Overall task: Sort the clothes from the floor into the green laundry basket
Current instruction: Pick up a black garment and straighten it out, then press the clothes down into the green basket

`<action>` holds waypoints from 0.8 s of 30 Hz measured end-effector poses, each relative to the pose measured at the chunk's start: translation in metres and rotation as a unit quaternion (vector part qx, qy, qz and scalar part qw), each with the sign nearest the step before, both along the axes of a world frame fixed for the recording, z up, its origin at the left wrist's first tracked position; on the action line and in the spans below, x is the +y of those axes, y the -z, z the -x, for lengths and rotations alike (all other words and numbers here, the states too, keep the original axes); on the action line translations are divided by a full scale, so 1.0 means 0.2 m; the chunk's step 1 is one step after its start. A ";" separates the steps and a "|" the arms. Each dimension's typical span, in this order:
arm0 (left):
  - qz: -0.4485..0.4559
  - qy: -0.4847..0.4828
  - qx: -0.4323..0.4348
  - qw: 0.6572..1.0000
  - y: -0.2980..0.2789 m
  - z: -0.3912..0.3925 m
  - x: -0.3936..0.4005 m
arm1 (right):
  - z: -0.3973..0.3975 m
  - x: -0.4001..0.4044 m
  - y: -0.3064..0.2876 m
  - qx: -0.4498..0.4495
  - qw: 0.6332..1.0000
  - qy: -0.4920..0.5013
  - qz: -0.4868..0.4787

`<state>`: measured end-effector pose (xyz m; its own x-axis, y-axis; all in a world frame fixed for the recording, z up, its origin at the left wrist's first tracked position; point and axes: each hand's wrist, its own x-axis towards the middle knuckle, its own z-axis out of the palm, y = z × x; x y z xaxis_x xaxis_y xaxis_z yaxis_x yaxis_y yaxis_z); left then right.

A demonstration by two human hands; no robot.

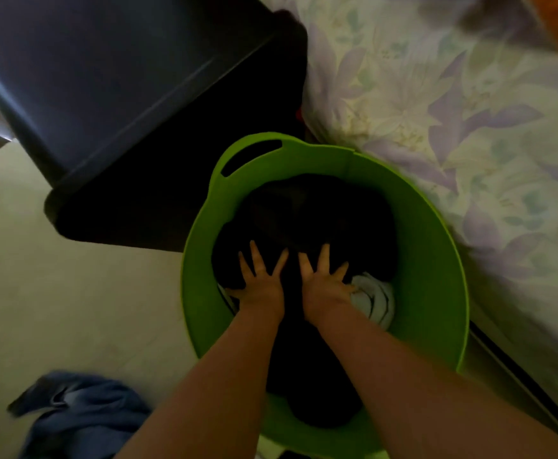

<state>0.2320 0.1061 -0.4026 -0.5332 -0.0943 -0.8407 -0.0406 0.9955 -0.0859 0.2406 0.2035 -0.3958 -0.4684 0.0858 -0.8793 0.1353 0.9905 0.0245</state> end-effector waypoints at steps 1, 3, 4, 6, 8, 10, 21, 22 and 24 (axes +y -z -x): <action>0.000 -0.007 0.001 1.000 0.02 0.01 0.01 | 0.00 0.01 0.02 0.001 1.000 0.004 -0.006; -0.008 -0.030 0.003 1.000 0.15 0.05 0.01 | 0.03 0.00 0.16 0.013 1.000 -0.003 -0.011; -0.014 -0.036 0.002 0.999 0.20 0.06 0.01 | 0.03 0.01 0.22 0.023 1.000 -0.008 -0.013; -0.022 -0.035 0.013 0.999 0.28 0.06 -0.02 | 0.02 -0.02 0.34 0.054 0.998 -0.029 -0.013; -0.032 -0.024 0.037 0.999 0.31 0.05 -0.04 | 0.00 -0.03 0.38 0.077 0.997 -0.026 -0.015; -0.049 -0.006 0.056 0.997 0.28 0.02 -0.07 | -0.02 -0.04 0.33 0.079 0.996 -0.025 -0.023; -0.098 0.039 0.035 0.994 -0.31 -0.18 -0.16 | 0.01 -0.09 -0.34 -0.045 0.995 0.001 -0.093; -0.097 0.026 0.054 0.993 -0.41 -0.25 -0.19 | -0.02 -0.13 -0.46 -0.033 0.995 -0.007 -0.096; -0.095 0.017 0.069 0.993 -0.49 -0.33 -0.22 | -0.07 -0.17 -0.56 -0.010 0.994 -0.005 -0.109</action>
